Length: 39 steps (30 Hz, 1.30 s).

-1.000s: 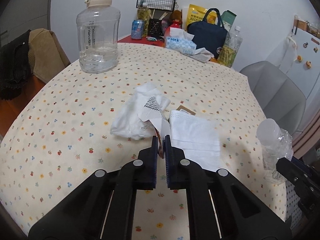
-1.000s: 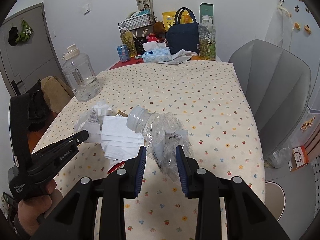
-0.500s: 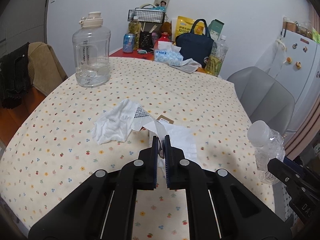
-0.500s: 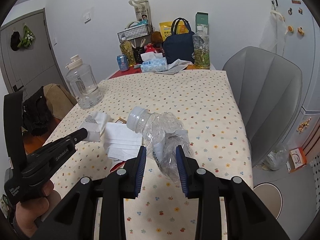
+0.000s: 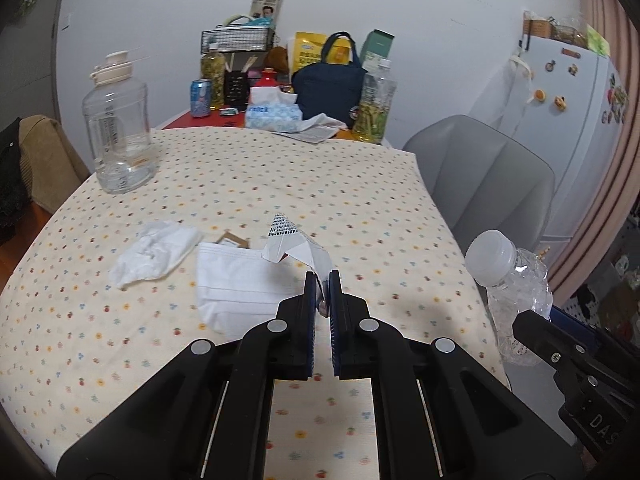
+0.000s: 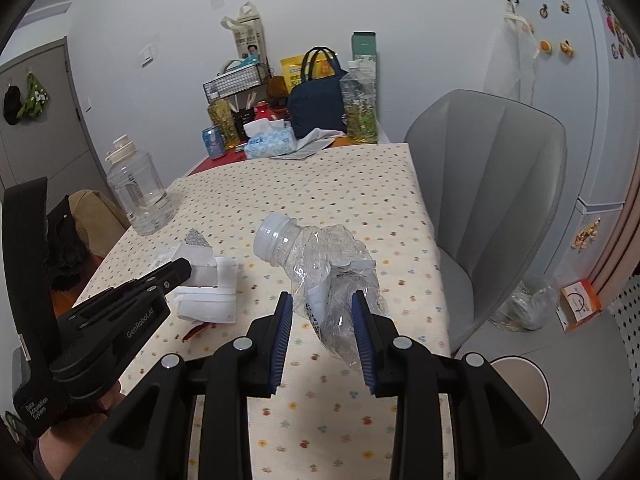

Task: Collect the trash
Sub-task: 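Carry the bottle in the right tool while the left tool carries the paper to the bin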

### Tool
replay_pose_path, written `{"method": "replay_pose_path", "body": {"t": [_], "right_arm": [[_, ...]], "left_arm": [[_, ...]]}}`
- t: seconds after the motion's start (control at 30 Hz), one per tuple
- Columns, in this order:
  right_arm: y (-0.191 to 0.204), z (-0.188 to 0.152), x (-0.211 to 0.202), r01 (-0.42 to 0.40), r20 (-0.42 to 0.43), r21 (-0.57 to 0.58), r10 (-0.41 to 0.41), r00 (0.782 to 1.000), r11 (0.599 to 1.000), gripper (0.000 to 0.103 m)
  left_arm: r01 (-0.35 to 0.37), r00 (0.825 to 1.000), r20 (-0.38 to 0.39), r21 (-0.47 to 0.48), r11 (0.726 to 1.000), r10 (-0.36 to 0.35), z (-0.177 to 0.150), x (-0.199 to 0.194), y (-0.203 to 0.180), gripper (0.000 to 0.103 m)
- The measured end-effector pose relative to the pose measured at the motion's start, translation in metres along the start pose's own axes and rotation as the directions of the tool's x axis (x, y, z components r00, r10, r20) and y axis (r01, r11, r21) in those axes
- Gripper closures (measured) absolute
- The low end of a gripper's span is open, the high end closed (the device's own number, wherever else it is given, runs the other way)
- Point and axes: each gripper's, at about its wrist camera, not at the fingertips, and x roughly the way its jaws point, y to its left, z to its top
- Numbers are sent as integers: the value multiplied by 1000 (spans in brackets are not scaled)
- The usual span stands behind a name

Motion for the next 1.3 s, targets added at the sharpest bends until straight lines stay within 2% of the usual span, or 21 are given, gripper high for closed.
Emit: {"method": "replay_pose_path", "body": {"t": [0.7,0.97,1.3], "right_arm": [[-70,-7,6,67,-13,117,-66,998,991,72],[-119,-12,-3,120,-10,189,-120,993,975,72],[-185,-28,-18,182,-16,285,-185,983,941,72]], "left_arm": [[79,995,-61,96,992,-73,-6,34,-74,96],[129,989,-90,161,979,-115,-11,44,-123,96],[189,978,-134,253,949,-159,-24,54,-190,96]]}}
